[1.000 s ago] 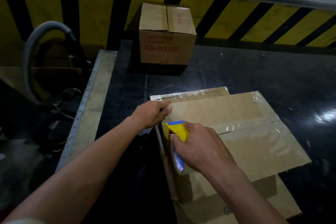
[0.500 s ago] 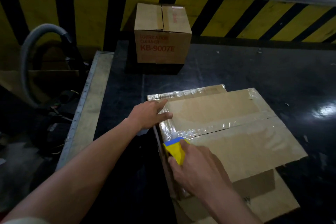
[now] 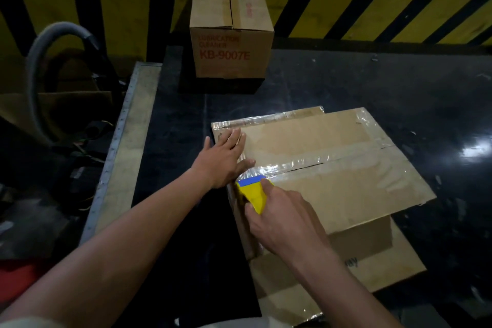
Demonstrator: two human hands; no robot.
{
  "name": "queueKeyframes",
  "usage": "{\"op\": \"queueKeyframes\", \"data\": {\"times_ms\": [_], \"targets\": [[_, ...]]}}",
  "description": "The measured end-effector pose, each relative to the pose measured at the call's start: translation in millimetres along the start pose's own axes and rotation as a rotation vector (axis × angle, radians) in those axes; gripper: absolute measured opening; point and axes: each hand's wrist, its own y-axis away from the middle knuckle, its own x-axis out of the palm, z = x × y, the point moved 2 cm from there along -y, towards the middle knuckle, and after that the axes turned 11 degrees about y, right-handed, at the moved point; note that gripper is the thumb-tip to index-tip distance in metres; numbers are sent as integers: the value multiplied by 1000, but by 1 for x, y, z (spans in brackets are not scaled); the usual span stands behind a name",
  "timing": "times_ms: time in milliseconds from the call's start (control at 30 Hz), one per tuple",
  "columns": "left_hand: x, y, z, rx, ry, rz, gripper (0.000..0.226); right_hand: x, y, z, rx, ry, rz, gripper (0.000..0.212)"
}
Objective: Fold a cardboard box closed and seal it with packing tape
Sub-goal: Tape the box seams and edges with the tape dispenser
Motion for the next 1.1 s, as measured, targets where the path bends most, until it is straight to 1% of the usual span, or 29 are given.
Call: {"op": "queueKeyframes", "data": {"times_ms": [100,200,267,367,400,467,567,633,767,900,1033,1100], "targets": [[0,1,-1,5,-13,-1,84,1,16,-8,36,-43,-7,36],[0,2,-2,6,-57,10,83,4,24,-8,59,-41,-17,43],[-3,3,-9,4,-108,-33,85,5,24,-6,70,-13,1,41],[1,16,-18,7,-81,-137,87,4,21,-4,63,-2,24,37],[6,21,-19,13,-51,-125,87,3,20,-4,59,-4,20,36],[14,29,-19,5,4,-48,89,3,19,-5,41,10,17,35],[13,27,-14,2,13,2,91,2,19,-6,29,4,42,31],[12,26,-14,4,-1,-1,91,0,24,-9,-2,-4,25,30],[13,29,-15,-8,-3,6,90,-2,39,-9,-6,35,17,43],[9,30,-20,-1,-29,2,95,6,37,-9,23,31,38,37],[14,33,-19,-14,-27,18,112,6,36,-11,7,16,34,35],[15,32,-18,-13,-13,6,113,6,38,-13,-8,2,24,35]]}}
